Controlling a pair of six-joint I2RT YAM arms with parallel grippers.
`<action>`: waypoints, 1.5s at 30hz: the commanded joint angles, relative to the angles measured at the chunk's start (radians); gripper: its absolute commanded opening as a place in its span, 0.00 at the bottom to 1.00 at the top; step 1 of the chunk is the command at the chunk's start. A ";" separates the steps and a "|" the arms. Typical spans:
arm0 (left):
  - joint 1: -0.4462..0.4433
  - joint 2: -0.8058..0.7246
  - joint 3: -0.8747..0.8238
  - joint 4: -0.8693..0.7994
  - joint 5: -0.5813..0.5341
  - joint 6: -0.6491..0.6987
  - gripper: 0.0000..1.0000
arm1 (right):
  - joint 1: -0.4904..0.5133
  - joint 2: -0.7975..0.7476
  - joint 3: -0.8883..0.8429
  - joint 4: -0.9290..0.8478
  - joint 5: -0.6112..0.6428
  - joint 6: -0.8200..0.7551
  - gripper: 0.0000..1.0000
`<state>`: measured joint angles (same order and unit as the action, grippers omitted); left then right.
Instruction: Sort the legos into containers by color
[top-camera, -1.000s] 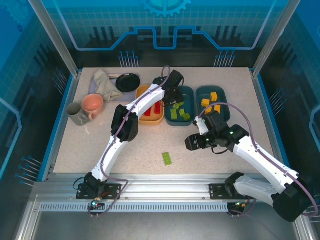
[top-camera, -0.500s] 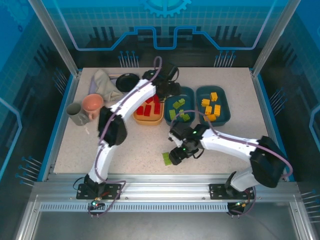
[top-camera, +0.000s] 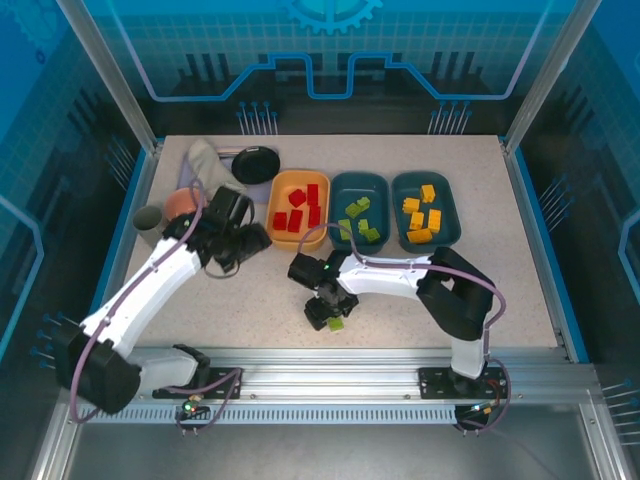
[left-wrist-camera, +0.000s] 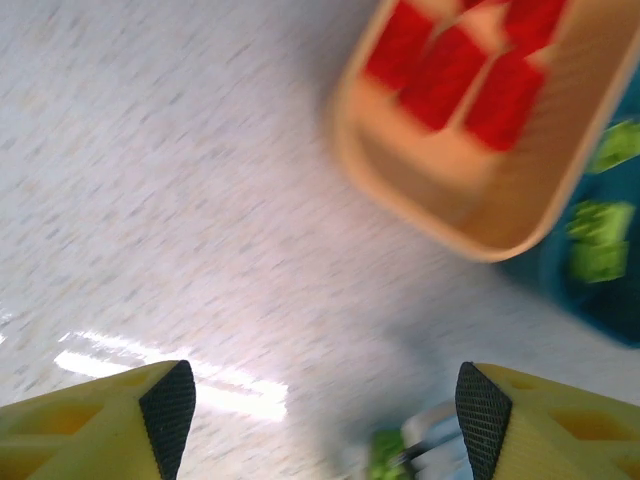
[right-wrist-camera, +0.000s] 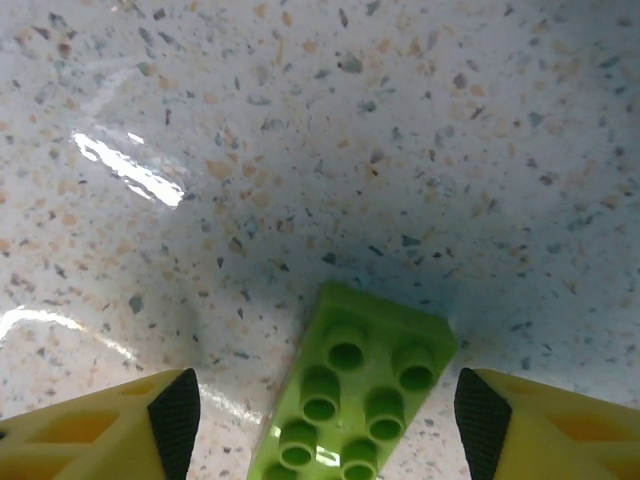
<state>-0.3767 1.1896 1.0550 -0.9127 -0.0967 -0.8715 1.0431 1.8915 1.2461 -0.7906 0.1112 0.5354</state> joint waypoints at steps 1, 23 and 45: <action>0.004 -0.128 -0.116 -0.045 0.035 -0.046 0.72 | 0.017 0.037 0.047 -0.097 0.043 0.069 0.67; -0.011 -0.290 -0.335 0.096 0.258 0.009 0.71 | -0.036 -0.058 0.180 -0.213 0.252 0.133 0.27; -0.092 0.121 -0.016 0.314 0.227 0.026 0.71 | -0.554 0.478 0.952 -0.408 0.385 -0.040 0.29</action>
<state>-0.4614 1.2858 0.9958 -0.6140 0.1394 -0.8654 0.4999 2.3207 2.1311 -1.1149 0.4595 0.4885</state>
